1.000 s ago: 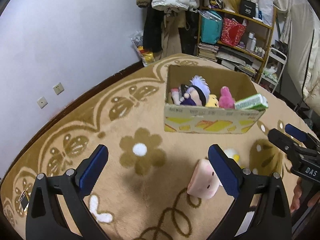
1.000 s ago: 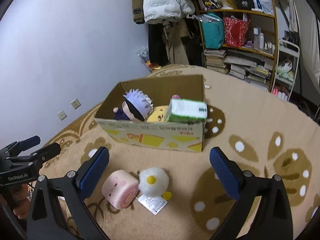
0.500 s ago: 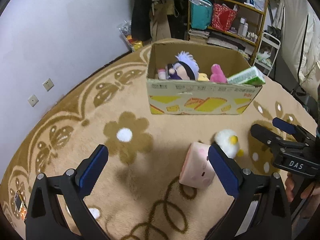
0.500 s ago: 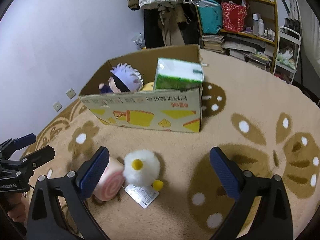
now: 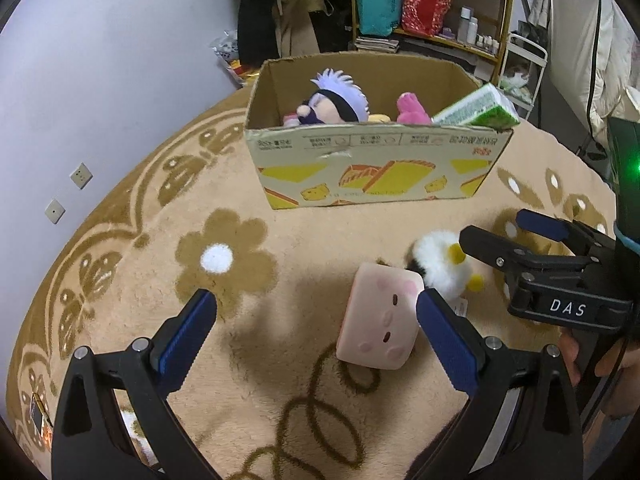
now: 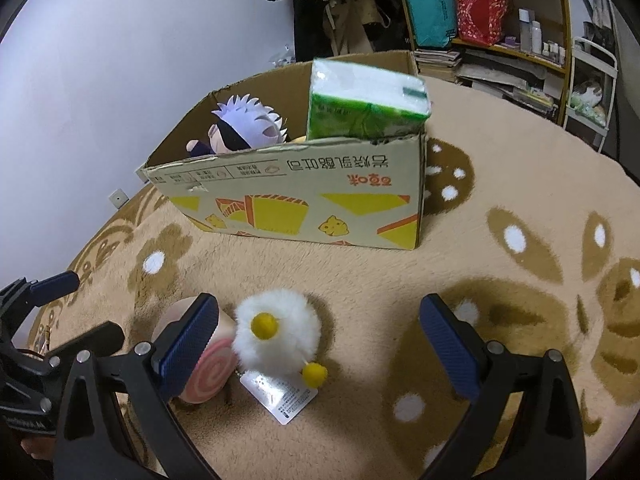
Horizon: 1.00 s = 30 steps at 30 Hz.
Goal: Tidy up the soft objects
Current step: 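Grasp pink square plush with left gripper while right gripper grasps white chick plush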
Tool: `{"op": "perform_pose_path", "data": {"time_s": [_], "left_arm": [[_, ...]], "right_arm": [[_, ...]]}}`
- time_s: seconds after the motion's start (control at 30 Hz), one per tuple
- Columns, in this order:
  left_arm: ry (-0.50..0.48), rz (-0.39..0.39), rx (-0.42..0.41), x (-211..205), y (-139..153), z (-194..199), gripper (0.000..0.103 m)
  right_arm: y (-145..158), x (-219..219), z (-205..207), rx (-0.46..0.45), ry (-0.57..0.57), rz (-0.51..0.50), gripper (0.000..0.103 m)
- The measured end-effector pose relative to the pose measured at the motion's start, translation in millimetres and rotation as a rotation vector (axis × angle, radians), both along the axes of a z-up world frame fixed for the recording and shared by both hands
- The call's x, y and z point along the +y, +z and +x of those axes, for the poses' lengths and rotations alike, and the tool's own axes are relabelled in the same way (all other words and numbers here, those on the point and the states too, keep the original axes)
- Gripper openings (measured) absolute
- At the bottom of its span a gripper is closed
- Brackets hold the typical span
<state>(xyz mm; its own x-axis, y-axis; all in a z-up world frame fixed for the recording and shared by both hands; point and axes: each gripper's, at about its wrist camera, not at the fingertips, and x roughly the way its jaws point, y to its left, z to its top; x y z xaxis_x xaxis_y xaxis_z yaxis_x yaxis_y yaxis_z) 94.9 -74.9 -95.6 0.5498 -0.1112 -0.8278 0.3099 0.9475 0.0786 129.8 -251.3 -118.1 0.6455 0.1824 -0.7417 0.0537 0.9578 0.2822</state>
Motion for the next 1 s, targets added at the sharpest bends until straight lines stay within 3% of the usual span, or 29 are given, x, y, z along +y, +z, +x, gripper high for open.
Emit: {"op": "perform_pose_path", "data": {"time_s": [0.83, 1.0], "left_arm": [[-0.067, 0.065, 0.101, -31, -47, 12, 0.099], [-0.038, 0.053, 0.141, -29, -57, 17, 0.099]], "right_arm": [[-46, 4, 18, 0.127, 0.049, 0.07, 0.096], [-49, 4, 20, 0.126, 0.05, 0.085, 0.084]]}}
